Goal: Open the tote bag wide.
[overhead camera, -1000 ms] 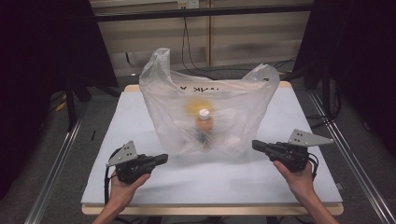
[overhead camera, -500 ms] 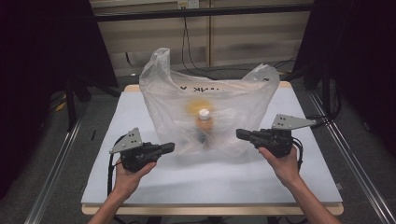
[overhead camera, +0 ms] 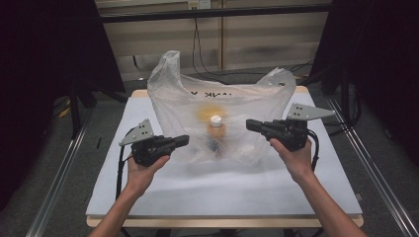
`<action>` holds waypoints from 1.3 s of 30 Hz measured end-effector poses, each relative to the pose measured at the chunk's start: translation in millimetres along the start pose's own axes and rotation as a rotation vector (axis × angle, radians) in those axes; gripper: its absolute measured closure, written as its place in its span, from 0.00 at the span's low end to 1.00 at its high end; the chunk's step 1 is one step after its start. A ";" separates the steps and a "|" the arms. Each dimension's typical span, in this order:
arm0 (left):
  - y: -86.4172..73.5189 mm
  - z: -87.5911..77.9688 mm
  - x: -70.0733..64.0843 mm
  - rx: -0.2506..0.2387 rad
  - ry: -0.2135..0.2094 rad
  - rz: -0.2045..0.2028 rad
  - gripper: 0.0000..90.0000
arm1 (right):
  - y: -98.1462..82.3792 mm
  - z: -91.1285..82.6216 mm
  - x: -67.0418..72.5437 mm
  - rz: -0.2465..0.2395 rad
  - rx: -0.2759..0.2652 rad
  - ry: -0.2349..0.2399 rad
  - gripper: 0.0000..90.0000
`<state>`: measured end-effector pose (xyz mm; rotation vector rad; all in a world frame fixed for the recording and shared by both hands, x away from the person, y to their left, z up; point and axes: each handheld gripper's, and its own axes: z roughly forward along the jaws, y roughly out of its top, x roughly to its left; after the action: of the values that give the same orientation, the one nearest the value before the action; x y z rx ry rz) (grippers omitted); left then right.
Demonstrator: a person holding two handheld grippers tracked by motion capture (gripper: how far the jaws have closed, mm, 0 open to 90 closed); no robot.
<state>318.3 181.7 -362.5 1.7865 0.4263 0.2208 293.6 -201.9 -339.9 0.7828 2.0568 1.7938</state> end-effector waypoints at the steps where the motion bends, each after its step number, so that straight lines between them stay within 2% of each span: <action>1: 3.2 2.5 0.5 -0.007 -0.003 0.001 1.00 | 3.9 1.1 -0.5 -0.001 0.002 -0.003 1.00; 5: 15.0 14.5 2.4 -0.018 -0.025 0.013 1.00 | 18.6 7.2 -3.9 -0.012 0.003 -0.013 1.00; 10: 26.5 20.1 6.3 -0.033 -0.030 0.014 1.00 | 28.7 12.3 -7.4 -0.017 -0.004 -0.016 1.00; 14: 44.0 25.8 9.5 -0.058 -0.023 0.019 1.00 | 47.1 18.5 -9.3 -0.035 -0.006 -0.026 1.00; 15: 44.0 25.8 9.5 -0.058 -0.023 0.019 1.00 | 50.8 20.3 -10.5 -0.040 -0.001 -0.030 1.00; 16: 50.9 28.3 9.8 -0.071 -0.027 0.023 1.00 | 50.8 20.3 -10.5 -0.040 -0.001 -0.030 1.00; 19: 57.9 33.2 10.8 -0.078 -0.033 0.030 1.00 | 60.2 24.6 -17.7 -0.025 0.002 -0.047 1.00; 22: 66.7 39.0 13.7 -0.092 -0.036 0.022 1.00 | 66.6 30.5 -23.8 -0.026 0.018 -0.071 1.00; 24: 75.2 42.8 16.8 -0.089 -0.038 0.029 1.00 | 68.2 32.6 -25.3 -0.024 0.026 -0.076 1.00; 27: 97.3 50.2 23.5 -0.077 -0.019 0.046 1.00 | 76.8 43.3 -29.1 -0.035 0.050 -0.095 1.00; 28: 97.3 50.2 23.5 -0.077 -0.019 0.046 1.00 | 76.8 43.3 -29.1 -0.035 0.050 -0.095 1.00; 30: 107.6 53.4 28.8 -0.090 -0.011 0.050 1.00 | 83.5 53.3 -30.6 -0.059 0.091 -0.119 1.00; 31: 115.6 58.2 33.4 -0.092 -0.006 0.043 1.00 | 85.2 56.3 -31.7 -0.055 0.099 -0.119 1.00; 34: 119.9 69.2 38.8 -0.054 0.024 0.038 1.00 | 86.3 65.3 -36.9 -0.053 0.136 -0.141 1.00; 36: 117.9 72.7 41.9 -0.048 0.031 0.031 1.00 | 83.5 69.6 -40.5 -0.035 0.140 -0.141 1.00; 37: 111.4 80.6 45.8 -0.008 0.052 0.023 1.00 | 81.1 72.1 -41.7 -0.029 0.144 -0.139 1.00; 38: 111.4 80.6 45.8 -0.008 0.052 0.023 1.00 | 81.1 72.1 -41.7 -0.029 0.144 -0.139 1.00; 39: 107.4 84.1 47.0 0.017 0.049 0.021 1.00 | 78.2 74.9 -42.6 -0.023 0.152 -0.141 1.00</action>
<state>410.4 103.0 -284.2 1.8059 0.4457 0.2765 385.4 -160.1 -281.9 0.8956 2.1176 1.5371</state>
